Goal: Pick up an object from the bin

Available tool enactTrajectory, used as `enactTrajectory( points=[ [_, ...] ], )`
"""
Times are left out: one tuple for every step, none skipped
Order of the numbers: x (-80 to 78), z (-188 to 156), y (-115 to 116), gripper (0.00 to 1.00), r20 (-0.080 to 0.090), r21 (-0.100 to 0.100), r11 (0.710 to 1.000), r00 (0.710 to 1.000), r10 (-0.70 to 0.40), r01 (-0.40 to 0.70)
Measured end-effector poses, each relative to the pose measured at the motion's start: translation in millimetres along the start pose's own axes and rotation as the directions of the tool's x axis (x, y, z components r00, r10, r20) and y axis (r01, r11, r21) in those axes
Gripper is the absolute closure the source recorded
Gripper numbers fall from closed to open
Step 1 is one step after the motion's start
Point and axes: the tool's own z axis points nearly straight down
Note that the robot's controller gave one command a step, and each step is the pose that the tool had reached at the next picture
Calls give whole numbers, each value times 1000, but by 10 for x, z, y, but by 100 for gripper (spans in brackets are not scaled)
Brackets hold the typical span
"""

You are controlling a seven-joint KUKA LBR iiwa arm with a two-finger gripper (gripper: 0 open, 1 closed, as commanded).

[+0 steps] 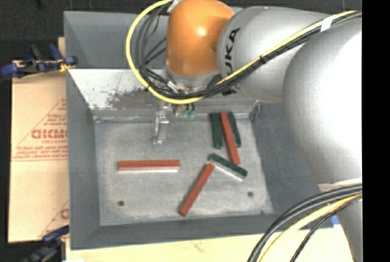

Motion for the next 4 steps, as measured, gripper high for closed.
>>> enactTrajectory(
  points=[
    [-90,638,123,0,-6,5,997,997,-73,73],
    [117,807,-144,0,-9,3,993,993,-115,115],
    [562,768,-65,0,-10,4,995,995,-99,99],
    [732,730,25,0,-15,0,995,995,-97,97]
  ],
)
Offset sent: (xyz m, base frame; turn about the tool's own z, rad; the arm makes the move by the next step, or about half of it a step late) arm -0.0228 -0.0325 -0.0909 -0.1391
